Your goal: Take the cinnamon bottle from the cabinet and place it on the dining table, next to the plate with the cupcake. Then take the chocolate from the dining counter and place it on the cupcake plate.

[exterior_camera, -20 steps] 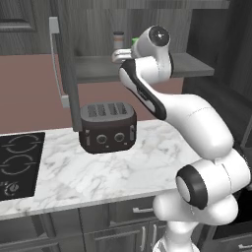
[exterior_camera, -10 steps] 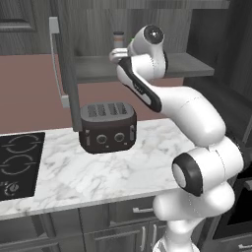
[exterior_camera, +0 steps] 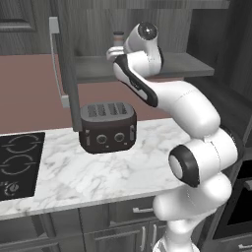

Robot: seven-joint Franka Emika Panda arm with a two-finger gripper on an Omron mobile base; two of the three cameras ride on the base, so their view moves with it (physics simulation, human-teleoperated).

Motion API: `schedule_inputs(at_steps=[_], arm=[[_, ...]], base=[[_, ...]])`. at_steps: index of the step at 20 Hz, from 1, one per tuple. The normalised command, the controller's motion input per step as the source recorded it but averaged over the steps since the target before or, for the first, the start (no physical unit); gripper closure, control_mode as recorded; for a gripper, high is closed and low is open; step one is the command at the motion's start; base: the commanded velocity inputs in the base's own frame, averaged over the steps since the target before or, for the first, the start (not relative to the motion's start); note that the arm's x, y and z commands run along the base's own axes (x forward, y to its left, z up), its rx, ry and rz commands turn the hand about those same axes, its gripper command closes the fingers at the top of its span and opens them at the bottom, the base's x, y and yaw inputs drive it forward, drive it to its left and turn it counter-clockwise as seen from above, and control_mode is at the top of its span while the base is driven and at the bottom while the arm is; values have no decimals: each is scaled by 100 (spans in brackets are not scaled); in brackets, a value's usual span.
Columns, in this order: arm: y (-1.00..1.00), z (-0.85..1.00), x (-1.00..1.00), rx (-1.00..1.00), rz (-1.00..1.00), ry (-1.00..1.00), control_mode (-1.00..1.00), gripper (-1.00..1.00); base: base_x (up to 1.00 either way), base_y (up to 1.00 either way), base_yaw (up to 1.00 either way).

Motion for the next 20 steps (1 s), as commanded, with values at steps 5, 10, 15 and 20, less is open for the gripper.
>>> schedule_inputs(at_steps=[5, 10, 15, 20], arm=[[0, -1, 25, -3, 0, 0, -100, -100], [0, -4, 16, -5, 0, 0, -100, -100], [2, -5, 15, -6, 0, 0, -100, -100], [0, -6, 12, -3, 0, 0, -100, -100]], base=[[0, 0, 0], [0, 0, 0], [0, 0, 0], [0, 0, 0]])
